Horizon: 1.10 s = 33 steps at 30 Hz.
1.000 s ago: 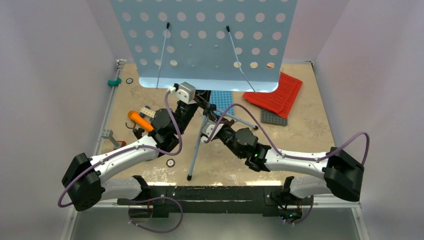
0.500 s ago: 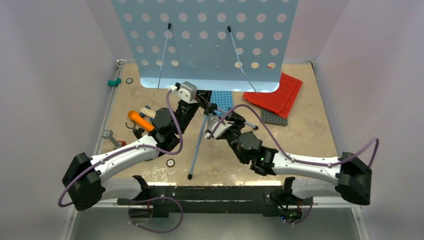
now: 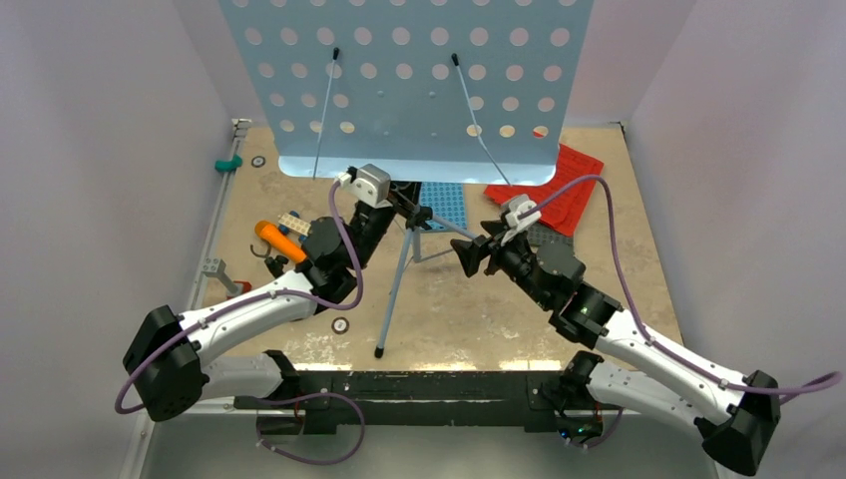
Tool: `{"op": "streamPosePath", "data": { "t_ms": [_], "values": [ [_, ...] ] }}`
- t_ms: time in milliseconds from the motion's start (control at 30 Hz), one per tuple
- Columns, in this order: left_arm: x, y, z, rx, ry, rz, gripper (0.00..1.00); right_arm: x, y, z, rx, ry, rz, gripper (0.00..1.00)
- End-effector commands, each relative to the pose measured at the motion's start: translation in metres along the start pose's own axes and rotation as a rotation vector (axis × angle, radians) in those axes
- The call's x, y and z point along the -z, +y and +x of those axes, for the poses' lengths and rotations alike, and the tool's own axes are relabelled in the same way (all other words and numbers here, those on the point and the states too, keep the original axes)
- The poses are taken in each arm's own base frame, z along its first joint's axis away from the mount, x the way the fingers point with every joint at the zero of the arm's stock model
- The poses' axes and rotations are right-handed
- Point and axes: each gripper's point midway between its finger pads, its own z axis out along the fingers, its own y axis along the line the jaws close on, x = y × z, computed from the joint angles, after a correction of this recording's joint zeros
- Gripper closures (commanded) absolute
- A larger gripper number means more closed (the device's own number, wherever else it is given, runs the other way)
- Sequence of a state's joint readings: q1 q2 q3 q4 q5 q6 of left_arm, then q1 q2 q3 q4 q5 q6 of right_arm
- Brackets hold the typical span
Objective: Pack up the instrument practice props
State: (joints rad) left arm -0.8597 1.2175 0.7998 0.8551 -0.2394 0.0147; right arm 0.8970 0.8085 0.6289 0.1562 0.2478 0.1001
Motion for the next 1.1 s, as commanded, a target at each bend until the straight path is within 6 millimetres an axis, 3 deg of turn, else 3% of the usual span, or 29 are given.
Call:
{"op": "streamPosePath", "data": {
  "t_ms": [0,100,300,467,633,900,1067],
  "values": [
    [0.039,-0.007,0.099,-0.010,0.346,0.021,1.00,0.004,0.027,-0.009,-0.248,0.029,-0.182,0.22],
    [0.038,-0.007,0.094,-0.006,0.339,0.021,0.90,0.002,0.027,-0.016,-0.231,0.033,-0.183,0.22],
    [0.032,-0.013,0.078,0.029,0.318,0.039,0.55,0.007,0.022,-0.018,-0.229,0.036,-0.155,0.22],
    [0.025,-0.021,0.056,0.064,0.287,0.067,0.37,0.012,0.016,-0.019,-0.226,0.039,-0.134,0.21],
    [0.029,-0.019,0.048,0.071,0.284,0.066,0.29,0.014,0.011,-0.020,-0.226,0.038,-0.120,0.21],
    [0.061,-0.015,0.065,0.100,0.353,0.056,0.24,0.022,0.005,-0.018,-0.232,0.030,-0.115,0.20],
    [0.085,-0.015,0.081,0.146,0.404,0.050,0.21,0.035,-0.002,0.007,-0.242,0.071,-0.094,0.20]
  ]
}}
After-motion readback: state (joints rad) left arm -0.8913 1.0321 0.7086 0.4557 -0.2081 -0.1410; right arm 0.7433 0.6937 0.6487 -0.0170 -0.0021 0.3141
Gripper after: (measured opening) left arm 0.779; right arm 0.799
